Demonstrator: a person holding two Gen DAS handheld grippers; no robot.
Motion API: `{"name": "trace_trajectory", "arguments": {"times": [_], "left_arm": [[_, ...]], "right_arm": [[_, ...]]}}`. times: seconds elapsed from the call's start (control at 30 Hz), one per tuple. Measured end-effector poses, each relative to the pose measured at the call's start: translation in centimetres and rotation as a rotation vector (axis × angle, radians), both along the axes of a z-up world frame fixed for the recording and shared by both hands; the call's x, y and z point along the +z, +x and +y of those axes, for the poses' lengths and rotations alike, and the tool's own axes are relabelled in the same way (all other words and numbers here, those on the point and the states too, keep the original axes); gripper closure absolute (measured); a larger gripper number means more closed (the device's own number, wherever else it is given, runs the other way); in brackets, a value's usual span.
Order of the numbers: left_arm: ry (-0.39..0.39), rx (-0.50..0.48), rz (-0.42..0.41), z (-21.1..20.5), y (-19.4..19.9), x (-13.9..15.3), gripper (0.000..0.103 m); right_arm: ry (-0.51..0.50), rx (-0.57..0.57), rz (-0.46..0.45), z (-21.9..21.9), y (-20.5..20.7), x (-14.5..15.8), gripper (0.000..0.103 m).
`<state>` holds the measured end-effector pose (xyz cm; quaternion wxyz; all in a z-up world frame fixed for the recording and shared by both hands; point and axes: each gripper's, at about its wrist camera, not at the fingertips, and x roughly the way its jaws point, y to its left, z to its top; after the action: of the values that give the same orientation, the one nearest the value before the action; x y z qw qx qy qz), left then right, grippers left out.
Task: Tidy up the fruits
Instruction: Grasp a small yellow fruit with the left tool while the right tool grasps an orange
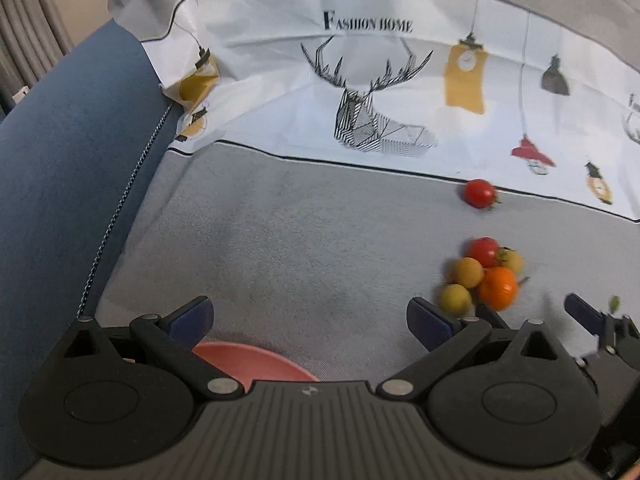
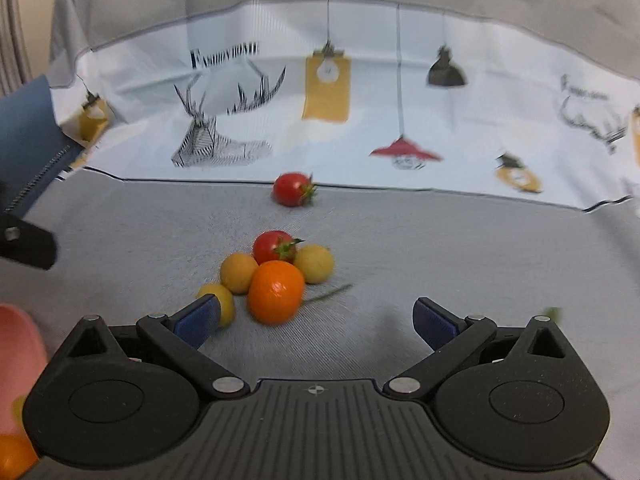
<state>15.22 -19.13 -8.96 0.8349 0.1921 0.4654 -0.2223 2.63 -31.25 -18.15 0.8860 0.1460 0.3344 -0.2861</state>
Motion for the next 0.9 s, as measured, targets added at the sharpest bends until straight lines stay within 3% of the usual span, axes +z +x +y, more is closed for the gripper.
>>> {"name": "trace_trajectory", "arguments": {"times": [0.07, 0.2, 0.23, 0.3, 0.47, 0.6, 0.63, 0.67, 0.7, 0.73, 0.77, 0.8, 0.83, 0.9], "left_arm": [[0.014, -0.006, 0.01, -0.6, 0.4, -0.9, 0.0], [0.028, -0.049, 0.039, -2.4, 0.3, -2.8, 0.0], [0.026, -0.069, 0.045, -3.1, 0.1, -3.2, 0.0], [0.03, -0.113, 0.057, -4.3, -0.2, -4.3, 0.0], [0.045, -0.172, 0.106, -7.0, -0.6, -7.1, 0.0], [0.034, -0.148, 0.114, -7.6, -0.1, -8.2, 0.002], [0.016, -0.137, 0.109, -7.5, 0.1, -8.2, 0.011], [0.004, -0.133, 0.114, -7.5, 0.2, -8.0, 0.027], [-0.005, -0.134, 0.106, -7.5, 0.2, -7.8, 0.032], [-0.029, -0.153, 0.082, -7.4, 0.1, -7.6, 0.057], [-0.041, -0.173, 0.091, -7.5, 0.0, -7.5, 0.073], [-0.046, -0.181, 0.104, -7.5, 0.0, -7.5, 0.073], [-0.053, -0.179, 0.11, -7.4, -0.1, -7.4, 0.073], [-0.067, -0.181, 0.119, -7.1, -0.3, -7.1, 0.073]], "right_arm": [[-0.022, -0.016, 0.005, -0.2, 0.9, -1.0, 0.005], [-0.054, -0.022, -0.014, -0.7, 0.0, -1.6, 0.04], [-0.07, -0.032, -0.007, -0.9, -0.4, -1.7, 0.042], [-0.108, -0.072, 0.007, -1.5, -1.4, -1.8, 0.04], [-0.085, -0.138, 0.008, -4.0, -3.7, -1.7, 0.029], [-0.065, -0.152, 0.004, -4.7, -4.9, -1.7, 0.028], [-0.061, -0.155, 0.008, -4.6, -5.0, -1.7, 0.028], [-0.056, -0.159, 0.011, -4.4, -5.2, -1.7, 0.028], [-0.052, -0.163, 0.015, -4.1, -5.3, -1.6, 0.029], [-0.052, -0.166, 0.02, -3.8, -5.4, -1.6, 0.031], [-0.055, -0.168, 0.023, -3.3, -5.6, -1.6, 0.035], [-0.06, -0.167, 0.022, -2.9, -5.8, -1.6, 0.048], [-0.068, -0.161, 0.018, -2.4, -6.0, -1.5, 0.069], [-0.089, -0.143, 0.028, -1.6, -6.0, -1.3, 0.07]]}}
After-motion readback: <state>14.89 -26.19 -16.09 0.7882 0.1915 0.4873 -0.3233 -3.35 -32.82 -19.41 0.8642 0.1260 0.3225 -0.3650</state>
